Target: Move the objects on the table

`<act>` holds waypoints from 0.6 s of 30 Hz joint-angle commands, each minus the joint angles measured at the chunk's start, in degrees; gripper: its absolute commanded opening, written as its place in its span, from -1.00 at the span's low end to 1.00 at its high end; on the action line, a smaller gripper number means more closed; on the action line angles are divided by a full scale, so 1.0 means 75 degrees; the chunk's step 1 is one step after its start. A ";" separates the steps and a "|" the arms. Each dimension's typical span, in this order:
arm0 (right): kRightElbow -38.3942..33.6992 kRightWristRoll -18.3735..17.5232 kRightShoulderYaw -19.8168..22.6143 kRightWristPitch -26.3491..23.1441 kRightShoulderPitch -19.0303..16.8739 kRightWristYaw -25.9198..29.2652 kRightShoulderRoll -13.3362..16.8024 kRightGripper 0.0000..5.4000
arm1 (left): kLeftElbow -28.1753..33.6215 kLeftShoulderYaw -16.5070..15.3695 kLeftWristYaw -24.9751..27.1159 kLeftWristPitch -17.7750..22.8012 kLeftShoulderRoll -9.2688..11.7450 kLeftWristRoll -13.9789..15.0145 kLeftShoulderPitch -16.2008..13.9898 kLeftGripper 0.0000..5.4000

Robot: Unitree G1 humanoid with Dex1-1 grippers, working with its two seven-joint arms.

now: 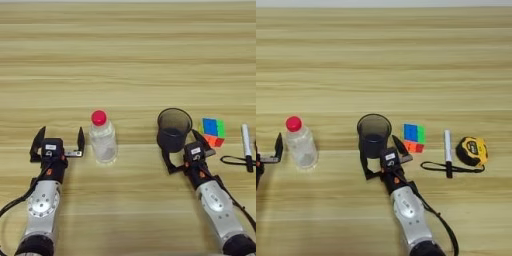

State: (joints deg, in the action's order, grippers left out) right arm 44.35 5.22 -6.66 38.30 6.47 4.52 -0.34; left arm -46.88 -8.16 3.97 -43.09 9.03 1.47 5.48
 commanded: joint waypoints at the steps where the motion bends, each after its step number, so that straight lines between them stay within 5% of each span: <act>1: 0.0168 0.0000 0.0022 0.0085 0.0142 0.0023 -0.0047 1.00 | -0.0035 0.0021 -0.0030 -0.0023 -0.0025 -0.0041 -0.0013 0.99; 18: 0.0934 0.0061 0.0074 0.0248 0.0832 -0.0081 -0.0063 1.00 | -0.0067 0.0015 -0.0031 -0.0033 -0.0029 -0.0036 -0.0005 0.99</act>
State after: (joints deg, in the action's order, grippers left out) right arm 50.26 5.34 -6.38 39.55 11.46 4.12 -0.79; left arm -46.89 -8.16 3.96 -43.10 8.98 1.48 5.48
